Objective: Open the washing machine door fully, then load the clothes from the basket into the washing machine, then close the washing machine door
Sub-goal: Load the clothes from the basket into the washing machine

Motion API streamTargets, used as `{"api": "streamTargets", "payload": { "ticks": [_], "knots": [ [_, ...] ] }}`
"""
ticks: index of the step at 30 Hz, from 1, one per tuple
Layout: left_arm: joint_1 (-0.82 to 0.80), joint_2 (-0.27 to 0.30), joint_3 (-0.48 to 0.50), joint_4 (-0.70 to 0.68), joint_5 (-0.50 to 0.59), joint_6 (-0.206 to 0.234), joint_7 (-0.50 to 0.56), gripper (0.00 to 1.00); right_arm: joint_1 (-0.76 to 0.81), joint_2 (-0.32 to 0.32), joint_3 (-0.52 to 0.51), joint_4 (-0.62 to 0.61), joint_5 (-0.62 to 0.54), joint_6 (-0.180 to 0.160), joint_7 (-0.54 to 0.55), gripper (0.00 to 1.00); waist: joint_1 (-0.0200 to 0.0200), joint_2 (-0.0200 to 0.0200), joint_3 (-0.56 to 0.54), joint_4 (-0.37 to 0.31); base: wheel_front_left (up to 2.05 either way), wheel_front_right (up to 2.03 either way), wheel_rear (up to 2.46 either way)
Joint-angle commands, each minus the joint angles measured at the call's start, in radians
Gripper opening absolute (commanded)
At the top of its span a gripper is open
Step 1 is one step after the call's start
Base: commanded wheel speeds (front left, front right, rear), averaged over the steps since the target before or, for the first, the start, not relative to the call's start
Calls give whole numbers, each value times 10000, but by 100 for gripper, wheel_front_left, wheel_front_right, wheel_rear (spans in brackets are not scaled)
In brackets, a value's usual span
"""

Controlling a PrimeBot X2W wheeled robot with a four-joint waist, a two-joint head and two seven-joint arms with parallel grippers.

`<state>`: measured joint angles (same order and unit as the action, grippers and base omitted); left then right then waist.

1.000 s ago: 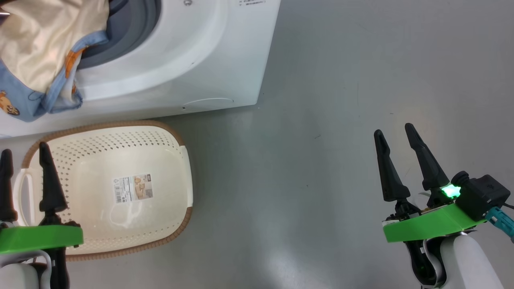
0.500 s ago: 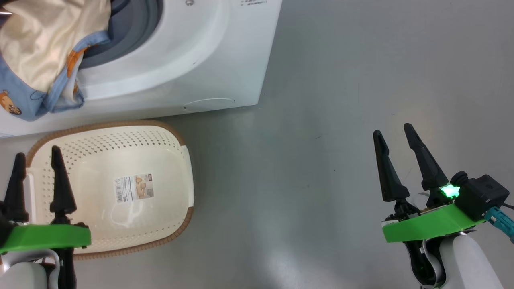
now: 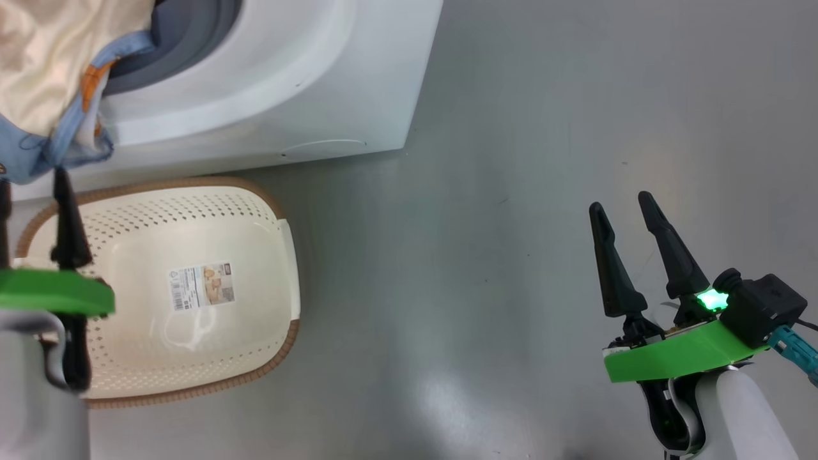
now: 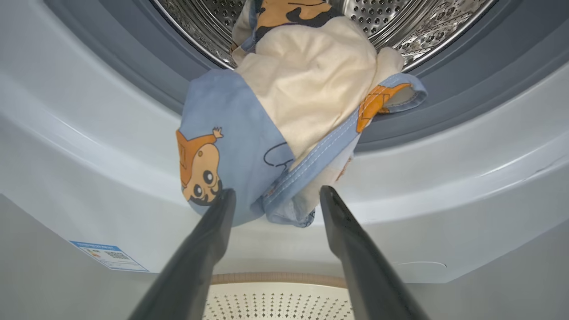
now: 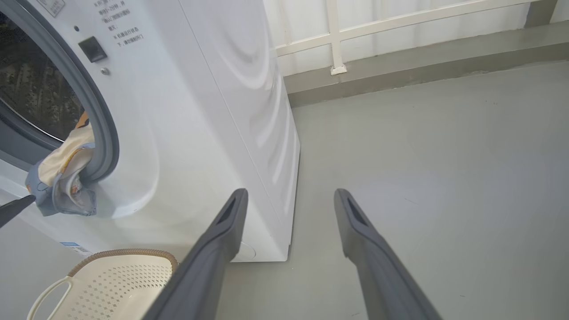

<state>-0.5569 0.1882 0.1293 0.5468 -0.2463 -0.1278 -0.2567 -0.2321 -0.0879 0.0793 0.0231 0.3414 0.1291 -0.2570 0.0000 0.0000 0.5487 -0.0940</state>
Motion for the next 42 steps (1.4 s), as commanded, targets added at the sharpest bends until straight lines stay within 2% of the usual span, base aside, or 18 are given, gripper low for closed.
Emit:
{"api": "streamTargets", "payload": {
  "ticks": [1, 6, 11, 14, 22, 23, 24, 25, 28, 36, 42],
  "knots": [
    [-255, 473, 309, 49, 91, -29, -51, 100, -68, 64, 179, -244, -77, 16, -48, 100, 0, 0, 81, -53, 0, 0, 0],
    [-1265, 808, 377, 1352, 325, -29, -51, 100, -156, 123, 256, -197, -78, 16, -48, 100, 0, 0, 178, -187, 0, 0, 0],
    [-1973, 1092, -146, 2354, 503, -29, -51, 100, -216, 167, 380, -169, -64, 16, -48, 100, 0, 0, 221, -348, 0, 0, 0],
    [-2256, 1200, -467, 2675, 491, -29, -51, 100, -219, 189, 427, -169, -58, 16, -48, 100, 0, 0, 224, -428, 0, 0, 0],
    [-2898, 1425, -608, 3224, 364, -29, -51, 100, -224, 215, 494, -174, -59, 16, -48, 100, 0, 0, 199, -592, 0, 0, 0],
    [-2958, 1443, -619, 3272, 335, -29, -51, 89, -225, 216, 503, -175, -65, 16, -48, 100, 0, 0, 194, -602, 0, 0, 0],
    [-3005, 1456, -633, 3312, 295, -29, -51, 59, -225, 217, 512, -176, -68, 16, -48, 100, 0, 0, 185, -614, 0, 0, 0],
    [-3032, 1465, -644, 3335, 242, -29, -51, 42, -224, 217, 518, -176, -69, 16, -48, 100, 0, 0, 177, -623, 0, 0, 0],
    [-3057, 1467, -647, 3308, 70, -29, -51, 0, -207, 218, 495, -190, -73, 16, -48, 100, 0, 0, 164, -612, 0, 0, 0],
    [-2741, 1282, -617, 2046, -465, -29, -51, 0, -182, 241, 418, -245, -81, 16, -48, 100, 0, 0, 197, -488, 0, 0, 0],
    [-2924, 1351, -901, 1443, -858, -29, -51, 0, -236, 261, 469, -253, -69, 16, -48, 100, 0, 0, 280, -478, 0, 0, 0]
  ]
}}
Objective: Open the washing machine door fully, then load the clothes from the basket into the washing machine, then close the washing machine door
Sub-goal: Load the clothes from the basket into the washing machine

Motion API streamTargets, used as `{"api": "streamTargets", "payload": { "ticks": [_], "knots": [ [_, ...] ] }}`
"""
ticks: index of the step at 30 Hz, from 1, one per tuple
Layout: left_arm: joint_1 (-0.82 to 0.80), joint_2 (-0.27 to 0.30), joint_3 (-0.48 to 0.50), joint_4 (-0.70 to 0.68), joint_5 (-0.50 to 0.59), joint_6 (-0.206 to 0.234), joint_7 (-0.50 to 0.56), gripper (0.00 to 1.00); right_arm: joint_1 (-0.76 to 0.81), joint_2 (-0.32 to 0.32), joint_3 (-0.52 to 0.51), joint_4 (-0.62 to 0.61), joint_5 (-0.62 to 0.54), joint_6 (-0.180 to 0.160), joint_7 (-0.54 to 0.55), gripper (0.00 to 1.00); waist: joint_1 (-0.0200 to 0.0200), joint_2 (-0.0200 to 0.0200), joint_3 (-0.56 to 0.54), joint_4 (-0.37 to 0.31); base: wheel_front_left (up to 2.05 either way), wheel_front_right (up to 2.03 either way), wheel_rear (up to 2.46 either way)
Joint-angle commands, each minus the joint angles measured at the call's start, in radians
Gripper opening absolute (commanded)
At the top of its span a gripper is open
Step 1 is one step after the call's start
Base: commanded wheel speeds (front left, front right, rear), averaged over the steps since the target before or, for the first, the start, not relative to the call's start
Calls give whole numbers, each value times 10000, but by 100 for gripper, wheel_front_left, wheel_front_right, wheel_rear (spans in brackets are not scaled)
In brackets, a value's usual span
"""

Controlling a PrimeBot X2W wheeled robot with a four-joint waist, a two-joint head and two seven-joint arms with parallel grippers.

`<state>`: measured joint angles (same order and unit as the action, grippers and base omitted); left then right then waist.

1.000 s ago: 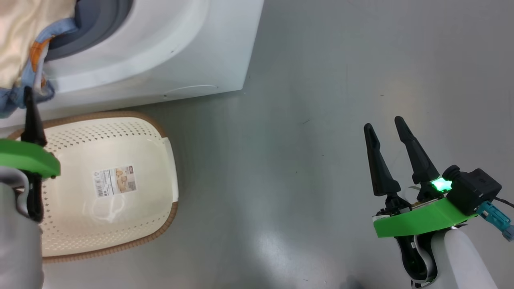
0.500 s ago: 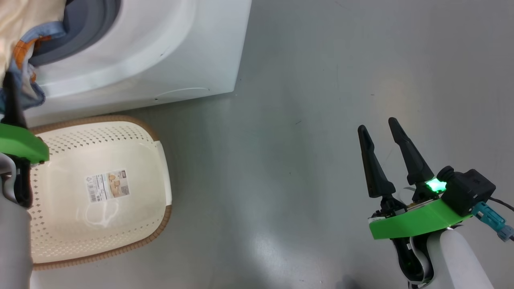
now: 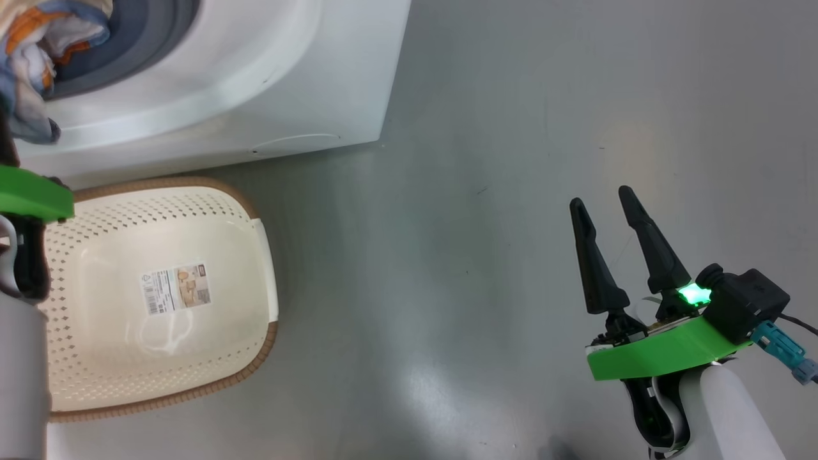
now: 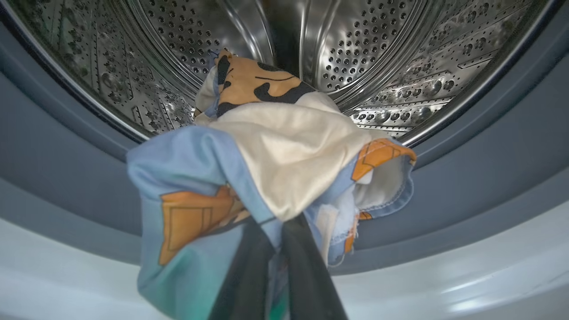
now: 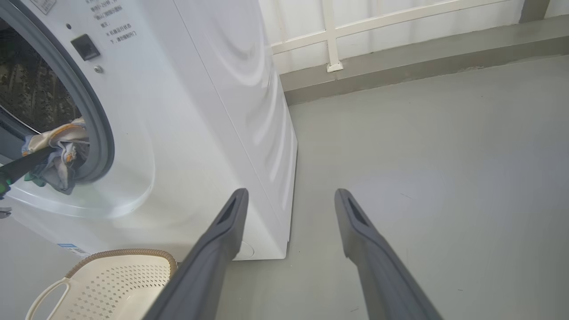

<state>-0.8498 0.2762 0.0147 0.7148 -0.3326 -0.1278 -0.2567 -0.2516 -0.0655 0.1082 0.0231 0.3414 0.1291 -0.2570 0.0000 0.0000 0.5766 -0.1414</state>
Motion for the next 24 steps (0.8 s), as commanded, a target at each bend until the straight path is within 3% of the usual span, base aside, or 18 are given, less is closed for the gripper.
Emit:
{"api": "streamTargets", "payload": {
  "ticks": [1, 14, 21, 22, 23, 24],
  "knots": [
    [-246, 579, 60, -268, -119, -29, -51, 0, -77, 45, 220, -262, -57, 16, -48, 100, 0, 0, 58, -46, 0, 0, 0],
    [-2973, 1659, -1471, 1471, -1336, -29, -51, 0, -259, 132, 491, -221, 120, 16, -48, 100, 0, 0, 376, -888, 0, 0, 0],
    [-4041, 2117, -1436, 1152, -1264, -29, -51, 0, -406, 148, 686, -259, 263, 16, -48, 100, 0, 0, 625, -1315, 0, 0, 0],
    [-4065, 2140, -1461, 1292, -1219, -29, -51, 22, -420, 149, 709, -258, 292, 16, -48, 100, 0, 0, 643, -1359, 0, 0, 0],
    [-4093, 2127, -1505, 1543, -1218, -29, -51, 91, -429, 149, 725, -258, 315, 16, -48, 100, 0, 0, 658, -1395, 0, 0, 0],
    [-4155, 2154, -1582, 1755, -1136, -29, -51, 100, -434, 150, 730, -261, 331, 16, -48, 100, 0, 0, 675, -1418, 0, 0, 0]
  ]
}}
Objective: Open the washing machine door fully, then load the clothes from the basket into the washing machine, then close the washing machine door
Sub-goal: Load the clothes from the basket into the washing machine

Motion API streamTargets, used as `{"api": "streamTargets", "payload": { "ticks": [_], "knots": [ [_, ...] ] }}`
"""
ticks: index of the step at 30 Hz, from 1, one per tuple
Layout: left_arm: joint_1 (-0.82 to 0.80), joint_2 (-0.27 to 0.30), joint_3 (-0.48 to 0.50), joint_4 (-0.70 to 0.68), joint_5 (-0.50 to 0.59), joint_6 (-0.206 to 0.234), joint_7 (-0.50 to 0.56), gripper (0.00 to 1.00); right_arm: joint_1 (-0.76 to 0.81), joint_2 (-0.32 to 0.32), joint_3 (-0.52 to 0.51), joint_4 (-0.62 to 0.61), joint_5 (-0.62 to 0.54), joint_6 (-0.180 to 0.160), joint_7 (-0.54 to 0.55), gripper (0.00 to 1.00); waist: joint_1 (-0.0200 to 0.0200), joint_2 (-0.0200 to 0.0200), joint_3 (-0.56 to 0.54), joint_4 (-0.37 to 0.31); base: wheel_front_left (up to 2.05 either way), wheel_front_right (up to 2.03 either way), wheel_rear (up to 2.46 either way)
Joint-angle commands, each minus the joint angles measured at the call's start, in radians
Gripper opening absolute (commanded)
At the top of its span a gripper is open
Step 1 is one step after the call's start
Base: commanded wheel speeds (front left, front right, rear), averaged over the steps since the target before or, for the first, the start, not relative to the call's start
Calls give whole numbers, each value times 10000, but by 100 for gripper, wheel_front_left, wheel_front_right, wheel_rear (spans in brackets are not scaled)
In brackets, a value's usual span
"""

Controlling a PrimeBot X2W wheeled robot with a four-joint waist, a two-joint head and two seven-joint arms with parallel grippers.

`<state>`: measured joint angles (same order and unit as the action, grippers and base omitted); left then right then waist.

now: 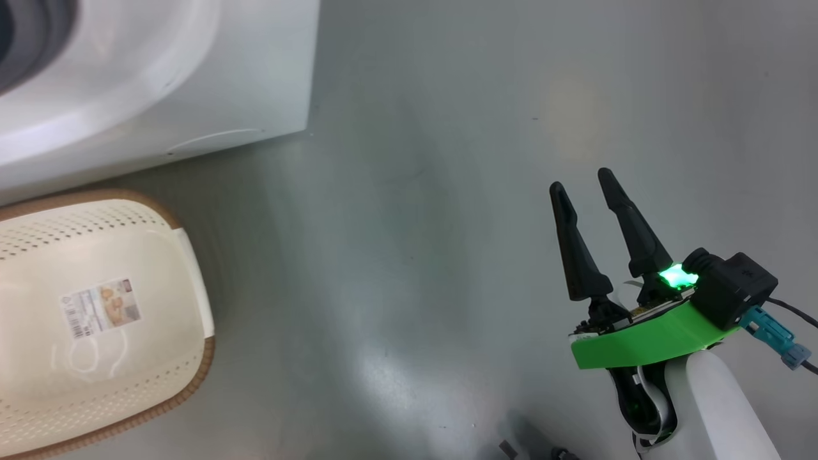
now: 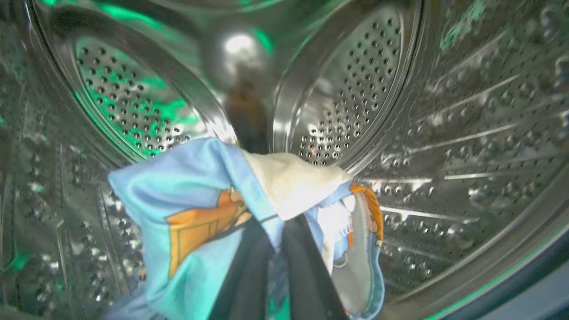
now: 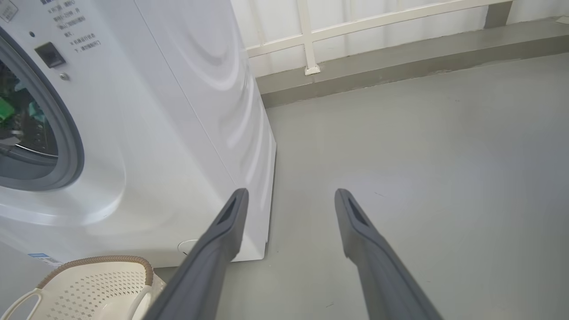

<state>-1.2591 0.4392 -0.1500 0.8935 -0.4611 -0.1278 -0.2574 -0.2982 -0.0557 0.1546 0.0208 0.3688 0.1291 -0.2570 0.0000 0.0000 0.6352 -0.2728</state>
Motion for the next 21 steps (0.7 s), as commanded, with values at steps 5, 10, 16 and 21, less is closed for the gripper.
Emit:
{"api": "streamTargets", "payload": {
  "ticks": [5, 10, 16, 21],
  "knots": [
    [-280, 515, -2, 579, 158, -29, -44, 100, 14, 53, 236, -268, 121, 16, -48, 100, 0, 0, 145, -152, 0, 0, 0],
    [-81, 415, 44, 658, -21, -29, -44, 100, 73, 53, 157, -229, 117, 16, -48, 100, 0, 0, 30, -18, 0, 0, 0],
    [382, 185, 235, 578, -118, -29, -44, 100, 93, 54, 182, -192, 21, 16, -48, 100, 0, 0, -173, 185, 0, 0, 0],
    [1035, -111, 494, 298, -52, -29, -44, 100, 167, 54, 93, -145, -101, 16, -48, 100, 0, 0, -417, 402, 0, 0, 0]
  ]
}}
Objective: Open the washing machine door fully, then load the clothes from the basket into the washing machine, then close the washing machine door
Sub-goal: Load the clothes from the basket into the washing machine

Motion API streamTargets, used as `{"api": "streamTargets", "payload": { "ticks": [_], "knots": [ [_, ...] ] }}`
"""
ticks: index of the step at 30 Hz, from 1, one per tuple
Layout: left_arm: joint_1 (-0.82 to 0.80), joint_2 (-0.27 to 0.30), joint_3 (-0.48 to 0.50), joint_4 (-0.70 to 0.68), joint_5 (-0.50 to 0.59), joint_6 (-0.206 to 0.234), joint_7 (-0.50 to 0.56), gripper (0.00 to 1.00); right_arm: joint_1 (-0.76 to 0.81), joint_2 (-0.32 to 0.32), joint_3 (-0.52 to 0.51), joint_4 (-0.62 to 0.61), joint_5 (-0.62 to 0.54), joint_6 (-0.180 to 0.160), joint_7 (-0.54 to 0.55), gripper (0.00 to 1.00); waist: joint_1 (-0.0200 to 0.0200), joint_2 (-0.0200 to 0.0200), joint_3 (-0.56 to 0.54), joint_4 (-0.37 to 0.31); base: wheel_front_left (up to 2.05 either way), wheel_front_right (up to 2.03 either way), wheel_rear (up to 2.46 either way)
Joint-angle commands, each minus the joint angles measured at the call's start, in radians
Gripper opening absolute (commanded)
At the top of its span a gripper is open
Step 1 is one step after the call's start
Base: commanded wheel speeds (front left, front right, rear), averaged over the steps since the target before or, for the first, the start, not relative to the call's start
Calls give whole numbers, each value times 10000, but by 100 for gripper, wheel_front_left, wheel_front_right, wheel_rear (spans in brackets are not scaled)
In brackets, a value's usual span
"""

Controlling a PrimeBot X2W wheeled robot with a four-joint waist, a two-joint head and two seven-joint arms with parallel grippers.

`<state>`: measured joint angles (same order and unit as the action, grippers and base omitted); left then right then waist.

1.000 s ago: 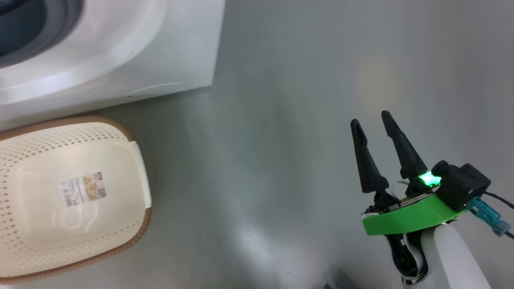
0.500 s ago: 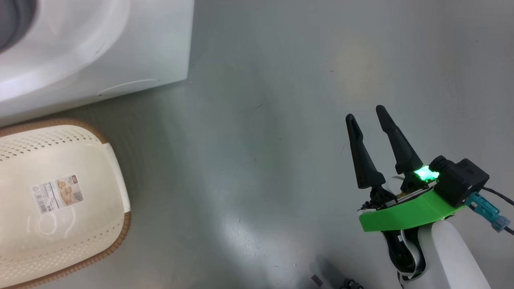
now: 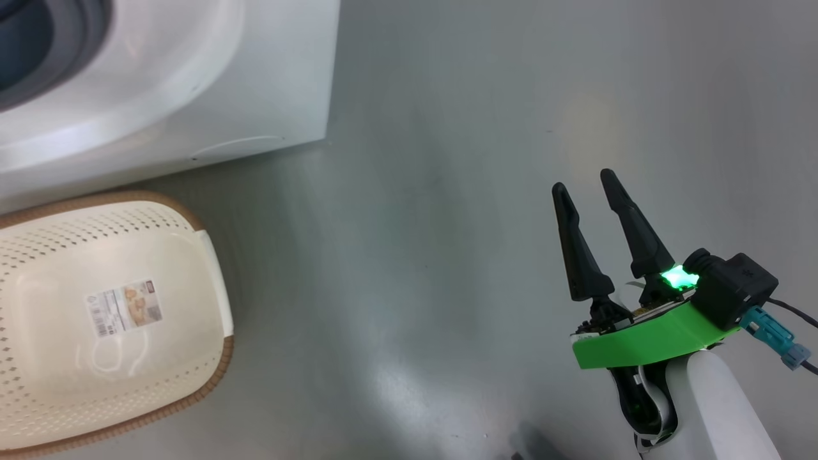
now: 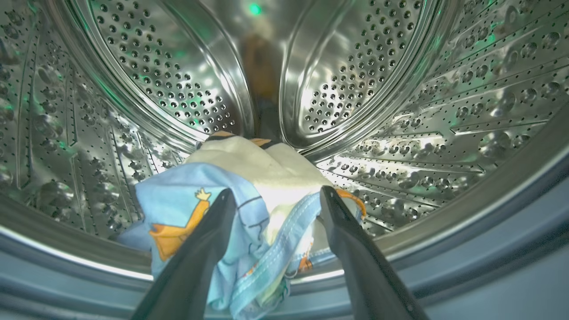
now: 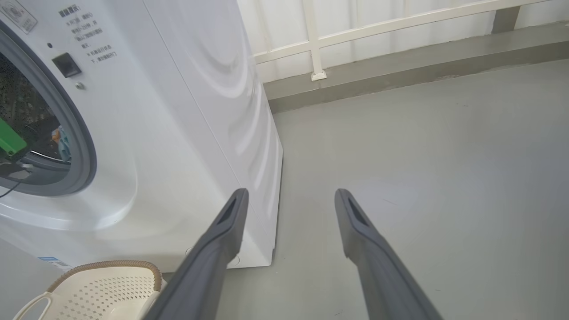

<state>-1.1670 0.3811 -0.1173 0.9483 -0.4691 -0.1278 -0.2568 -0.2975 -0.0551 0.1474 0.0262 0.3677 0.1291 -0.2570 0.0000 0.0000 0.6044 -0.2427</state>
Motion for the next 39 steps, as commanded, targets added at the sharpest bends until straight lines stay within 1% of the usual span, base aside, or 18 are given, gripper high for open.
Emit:
{"api": "streamTargets", "payload": {
  "ticks": [1, 6, 12, 17, 29, 39],
  "knots": [
    [268, 411, 187, -315, 54, -29, -49, 100, 180, 48, 154, -185, -116, 16, -48, 100, 0, 0, -169, 142, 0, 0, 0],
    [961, 184, 243, -718, 209, -29, -49, 100, 290, 42, 106, -128, -223, 16, -48, 100, 0, 0, -458, 322, 0, 0, 0],
    [1424, -37, 339, -1043, 275, -29, -49, 100, 348, -47, 103, -85, -240, 16, -48, 100, 0, 0, -680, 522, 0, 0, 0],
    [2053, -282, 591, -1447, 331, -29, -49, 100, 507, -104, 47, -10, -238, 16, -48, 100, 0, 0, -1004, 682, 0, 0, 0],
    [4228, -1001, 1176, -2884, 1124, -29, -49, 100, 1176, -452, -278, 139, -140, 16, -48, 100, 0, 0, -2269, 1126, 0, 0, 0],
    [6077, -1271, 1540, -3885, 1446, -29, -49, 100, 1751, -711, -407, 232, -43, 16, -48, 100, 0, 0, -3176, 1365, 0, 0, 0]
  ]
}}
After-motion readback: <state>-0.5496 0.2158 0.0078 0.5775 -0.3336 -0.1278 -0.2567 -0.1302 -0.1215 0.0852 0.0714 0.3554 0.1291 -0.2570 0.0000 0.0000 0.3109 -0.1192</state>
